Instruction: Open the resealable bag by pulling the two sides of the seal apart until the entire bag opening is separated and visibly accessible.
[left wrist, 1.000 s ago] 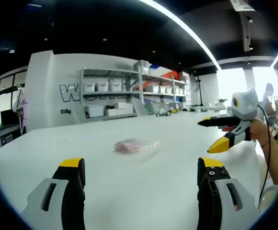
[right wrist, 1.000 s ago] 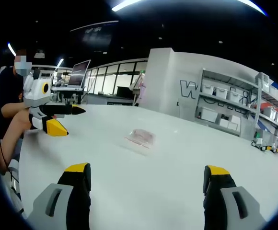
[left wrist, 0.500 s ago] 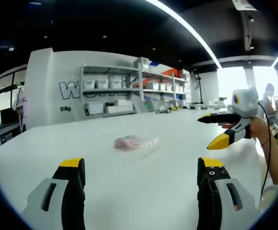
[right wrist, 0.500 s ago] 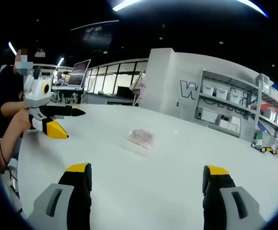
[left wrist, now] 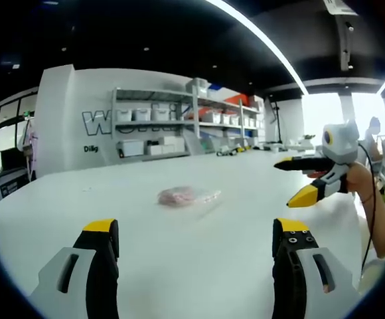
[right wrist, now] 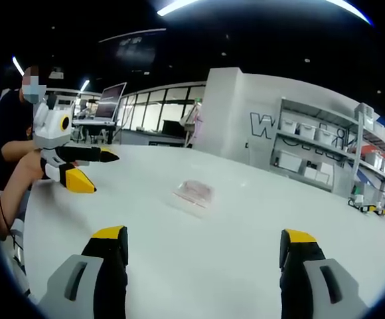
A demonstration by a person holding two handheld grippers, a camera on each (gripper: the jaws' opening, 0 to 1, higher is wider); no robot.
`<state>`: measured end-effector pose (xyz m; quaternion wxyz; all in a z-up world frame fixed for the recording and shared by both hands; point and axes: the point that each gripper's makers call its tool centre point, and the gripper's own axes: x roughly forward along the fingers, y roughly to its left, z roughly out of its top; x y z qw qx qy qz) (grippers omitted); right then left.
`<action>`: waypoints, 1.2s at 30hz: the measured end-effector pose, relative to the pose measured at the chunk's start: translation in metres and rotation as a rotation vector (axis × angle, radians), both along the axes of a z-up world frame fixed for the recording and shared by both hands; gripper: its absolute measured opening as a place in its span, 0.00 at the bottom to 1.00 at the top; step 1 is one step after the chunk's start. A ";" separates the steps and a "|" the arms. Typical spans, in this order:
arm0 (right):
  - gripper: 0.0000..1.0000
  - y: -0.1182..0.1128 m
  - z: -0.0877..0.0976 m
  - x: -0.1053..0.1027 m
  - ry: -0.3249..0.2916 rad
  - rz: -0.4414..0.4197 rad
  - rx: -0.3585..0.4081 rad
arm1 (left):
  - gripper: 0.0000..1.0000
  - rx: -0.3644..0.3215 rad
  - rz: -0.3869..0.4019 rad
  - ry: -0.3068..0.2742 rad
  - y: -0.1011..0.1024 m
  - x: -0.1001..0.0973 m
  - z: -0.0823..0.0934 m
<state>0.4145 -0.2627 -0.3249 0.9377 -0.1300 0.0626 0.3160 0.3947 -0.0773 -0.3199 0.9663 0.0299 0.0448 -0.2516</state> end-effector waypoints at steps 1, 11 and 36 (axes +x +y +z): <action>0.96 0.000 0.000 0.000 0.000 0.000 0.000 | 0.96 0.000 0.000 0.001 0.000 0.000 0.000; 0.96 0.001 0.000 0.000 -0.004 0.003 0.000 | 0.94 -0.003 -0.007 0.012 -0.002 0.000 -0.003; 0.83 0.008 0.003 0.005 -0.015 0.032 0.002 | 0.85 -0.008 -0.025 0.021 -0.008 0.001 -0.002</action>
